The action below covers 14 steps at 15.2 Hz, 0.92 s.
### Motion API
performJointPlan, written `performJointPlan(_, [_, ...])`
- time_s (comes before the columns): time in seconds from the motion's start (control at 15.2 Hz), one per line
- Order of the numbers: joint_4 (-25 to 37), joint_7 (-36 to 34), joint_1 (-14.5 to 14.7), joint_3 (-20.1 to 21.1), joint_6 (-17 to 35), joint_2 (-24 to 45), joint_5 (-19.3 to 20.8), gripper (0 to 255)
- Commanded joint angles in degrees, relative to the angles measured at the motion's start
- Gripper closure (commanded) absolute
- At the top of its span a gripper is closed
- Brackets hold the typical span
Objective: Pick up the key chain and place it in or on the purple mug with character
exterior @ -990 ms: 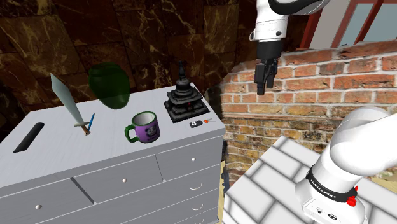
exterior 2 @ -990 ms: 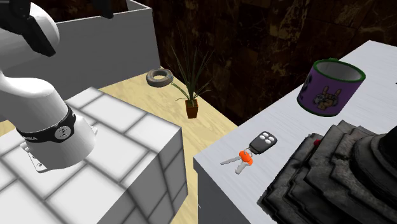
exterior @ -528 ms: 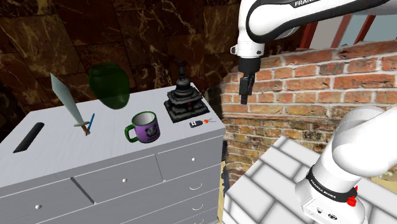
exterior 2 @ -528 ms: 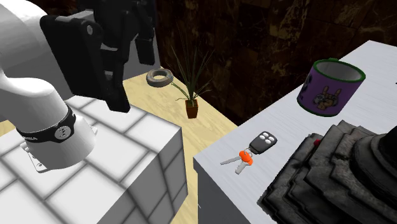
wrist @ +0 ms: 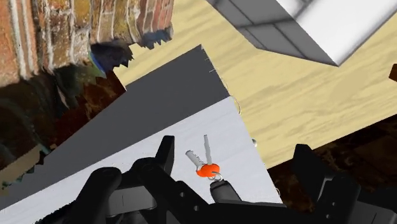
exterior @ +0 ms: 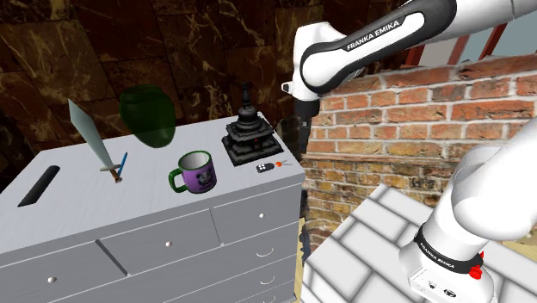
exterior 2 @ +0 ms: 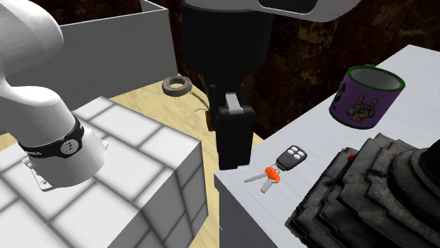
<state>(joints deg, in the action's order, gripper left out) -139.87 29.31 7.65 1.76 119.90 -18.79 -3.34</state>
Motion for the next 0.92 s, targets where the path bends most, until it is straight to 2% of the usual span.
performJointPlan(0.0, [1.4, 2.4, 0.9, 0.4, 4.0, 3.9, 0.3, 0])
performJointPlan(0.33, [5.2, 8.0, 2.7, 1.6, 13.1, 13.2, 1.3, 0])
performJointPlan(0.86, [3.8, 8.2, 2.9, 1.9, 19.6, 18.0, 1.6, 0])
